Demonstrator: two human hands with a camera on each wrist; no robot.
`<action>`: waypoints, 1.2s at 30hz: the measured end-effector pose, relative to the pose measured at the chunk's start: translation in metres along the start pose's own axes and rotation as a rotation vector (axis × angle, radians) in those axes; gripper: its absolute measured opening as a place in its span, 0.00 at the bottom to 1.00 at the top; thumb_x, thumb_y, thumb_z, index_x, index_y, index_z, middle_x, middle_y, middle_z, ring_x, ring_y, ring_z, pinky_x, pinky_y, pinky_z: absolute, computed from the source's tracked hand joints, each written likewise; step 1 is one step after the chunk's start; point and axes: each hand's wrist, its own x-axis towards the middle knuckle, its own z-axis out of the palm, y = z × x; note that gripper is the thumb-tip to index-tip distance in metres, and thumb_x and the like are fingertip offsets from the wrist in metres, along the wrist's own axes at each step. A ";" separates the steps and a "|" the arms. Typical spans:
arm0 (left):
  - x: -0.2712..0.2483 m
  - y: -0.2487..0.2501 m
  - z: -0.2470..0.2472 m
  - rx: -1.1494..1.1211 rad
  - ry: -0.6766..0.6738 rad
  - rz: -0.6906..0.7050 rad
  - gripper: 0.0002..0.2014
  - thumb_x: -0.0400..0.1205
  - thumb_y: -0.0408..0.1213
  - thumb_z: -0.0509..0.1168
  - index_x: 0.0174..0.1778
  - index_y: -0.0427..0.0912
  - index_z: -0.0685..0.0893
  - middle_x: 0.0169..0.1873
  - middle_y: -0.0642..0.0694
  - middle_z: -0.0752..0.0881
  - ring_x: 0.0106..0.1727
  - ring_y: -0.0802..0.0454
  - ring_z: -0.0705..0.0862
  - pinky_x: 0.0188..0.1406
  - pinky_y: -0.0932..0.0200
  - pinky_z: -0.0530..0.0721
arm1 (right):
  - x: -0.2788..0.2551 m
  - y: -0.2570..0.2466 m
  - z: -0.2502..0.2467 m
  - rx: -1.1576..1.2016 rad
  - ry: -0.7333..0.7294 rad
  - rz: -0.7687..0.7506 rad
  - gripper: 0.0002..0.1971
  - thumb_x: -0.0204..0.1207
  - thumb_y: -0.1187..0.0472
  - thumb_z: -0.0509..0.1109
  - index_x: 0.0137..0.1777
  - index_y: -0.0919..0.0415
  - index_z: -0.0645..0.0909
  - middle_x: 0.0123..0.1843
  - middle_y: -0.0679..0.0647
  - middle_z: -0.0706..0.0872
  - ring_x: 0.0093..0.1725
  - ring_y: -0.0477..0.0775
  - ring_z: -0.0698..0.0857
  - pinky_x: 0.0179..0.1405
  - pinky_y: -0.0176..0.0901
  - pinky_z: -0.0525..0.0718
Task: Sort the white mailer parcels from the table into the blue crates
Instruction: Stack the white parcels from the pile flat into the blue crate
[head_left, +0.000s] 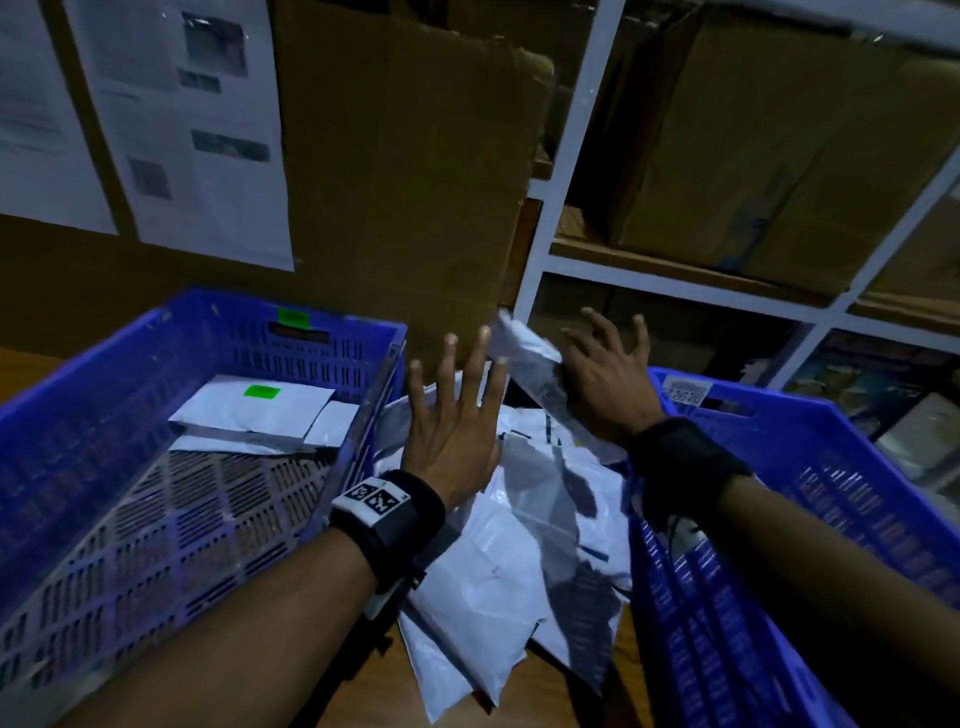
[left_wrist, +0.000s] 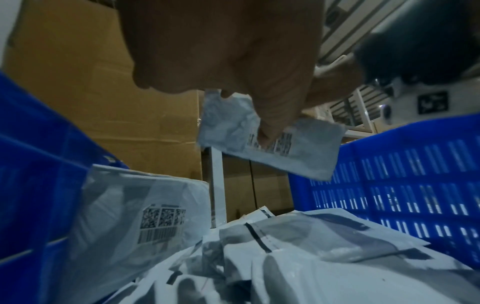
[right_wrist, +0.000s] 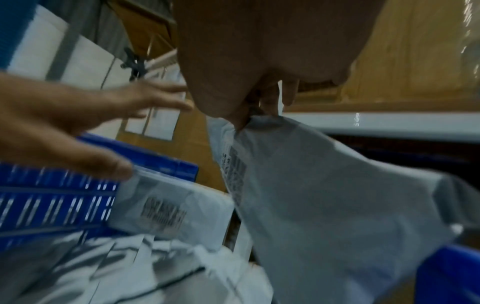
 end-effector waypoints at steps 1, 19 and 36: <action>-0.001 0.002 0.000 -0.003 0.035 0.011 0.50 0.78 0.56 0.69 0.88 0.44 0.47 0.85 0.37 0.31 0.85 0.30 0.33 0.77 0.20 0.47 | -0.001 0.007 -0.013 -0.002 0.034 0.004 0.23 0.82 0.48 0.62 0.75 0.54 0.75 0.81 0.54 0.71 0.86 0.59 0.53 0.77 0.80 0.39; 0.004 0.099 -0.060 -0.077 0.248 0.226 0.37 0.78 0.57 0.68 0.80 0.45 0.69 0.87 0.37 0.48 0.87 0.31 0.44 0.77 0.21 0.50 | -0.074 0.099 -0.096 0.251 0.475 0.039 0.22 0.83 0.47 0.53 0.56 0.58 0.86 0.60 0.53 0.89 0.67 0.60 0.81 0.64 0.62 0.72; 0.044 0.314 -0.131 0.277 0.277 0.228 0.10 0.74 0.34 0.75 0.49 0.46 0.84 0.79 0.40 0.69 0.86 0.32 0.53 0.76 0.20 0.50 | -0.229 0.240 -0.059 0.057 0.315 -0.077 0.20 0.83 0.46 0.54 0.58 0.56 0.81 0.71 0.59 0.81 0.73 0.64 0.76 0.71 0.66 0.71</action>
